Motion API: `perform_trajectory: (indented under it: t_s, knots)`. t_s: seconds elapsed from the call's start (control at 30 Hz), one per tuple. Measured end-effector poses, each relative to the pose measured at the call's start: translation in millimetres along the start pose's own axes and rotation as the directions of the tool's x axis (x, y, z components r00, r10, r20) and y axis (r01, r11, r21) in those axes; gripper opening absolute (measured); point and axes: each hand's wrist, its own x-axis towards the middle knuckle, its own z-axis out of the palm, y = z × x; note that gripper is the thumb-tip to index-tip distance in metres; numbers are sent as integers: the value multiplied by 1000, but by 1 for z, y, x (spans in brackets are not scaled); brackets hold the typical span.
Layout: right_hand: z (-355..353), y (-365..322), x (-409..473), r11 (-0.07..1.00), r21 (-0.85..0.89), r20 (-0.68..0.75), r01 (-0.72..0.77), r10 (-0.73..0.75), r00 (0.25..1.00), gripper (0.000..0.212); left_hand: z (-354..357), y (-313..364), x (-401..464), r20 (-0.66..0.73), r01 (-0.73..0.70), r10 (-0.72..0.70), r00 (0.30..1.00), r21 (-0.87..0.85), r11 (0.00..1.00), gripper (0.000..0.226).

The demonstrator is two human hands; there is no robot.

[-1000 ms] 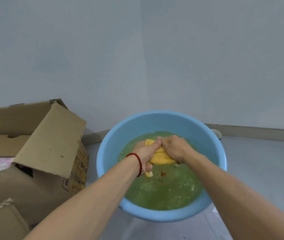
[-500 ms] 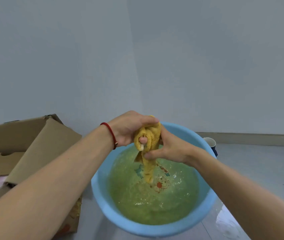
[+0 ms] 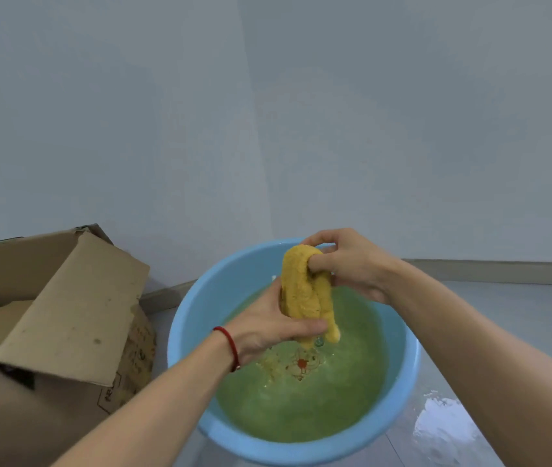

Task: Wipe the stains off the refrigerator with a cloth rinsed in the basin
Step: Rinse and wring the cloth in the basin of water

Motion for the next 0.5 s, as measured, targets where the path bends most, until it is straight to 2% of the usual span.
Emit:
perform_trajectory:
  t_s: [0.07, 0.17, 0.23, 0.27, 0.3, 0.33, 0.4, 0.43, 0.47, 0.5]
  knots:
    - [1, 2, -3, 979, 196, 31, -54, 49, 998, 27, 8, -4, 8, 26, -105, 105, 994, 14, 994, 80]
    - [-5, 8, -9, 900, 424, 170, -99, 28, 985, 33, 9, -8, 15, -91, -71, 73, 993, 23, 997, 53]
    - [-17, 15, -14, 883, 448, 275, -137, 10, 961, 41, 3, -9, 21, -190, -29, 69, 979, 201, 979, 31]
    - [-24, 20, -16, 876, 454, 304, -161, 17, 953, 40, -2, -6, 22, -193, -54, 126, 973, 339, 939, 25]
    - [-30, 27, -16, 854, 480, 315, -203, 48, 948, 35, -8, -3, 24, -161, -121, 228, 960, 496, 860, 21]
    - [-31, 33, -16, 812, 519, 320, -266, 104, 942, 37, -14, 2, 25, -86, -218, 361, 929, 660, 719, 20]
    - [-19, 46, -17, 723, 546, 420, -423, 200, 885, 73, -24, 9, 27, 178, -393, 553, 814, 870, 298, 22]
    - [-6, 50, -17, 692, 523, 523, -498, 200, 828, 93, -26, 12, 28, 311, -446, 573, 758, 889, 107, 25]
    - [9, 51, -20, 665, 487, 627, -567, 186, 757, 106, -28, 13, 29, 402, -478, 562, 723, 878, -13, 28]
    - [21, 52, -20, 658, 447, 689, -605, 178, 703, 113, -31, 14, 30, 450, -491, 553, 701, 867, -82, 31]
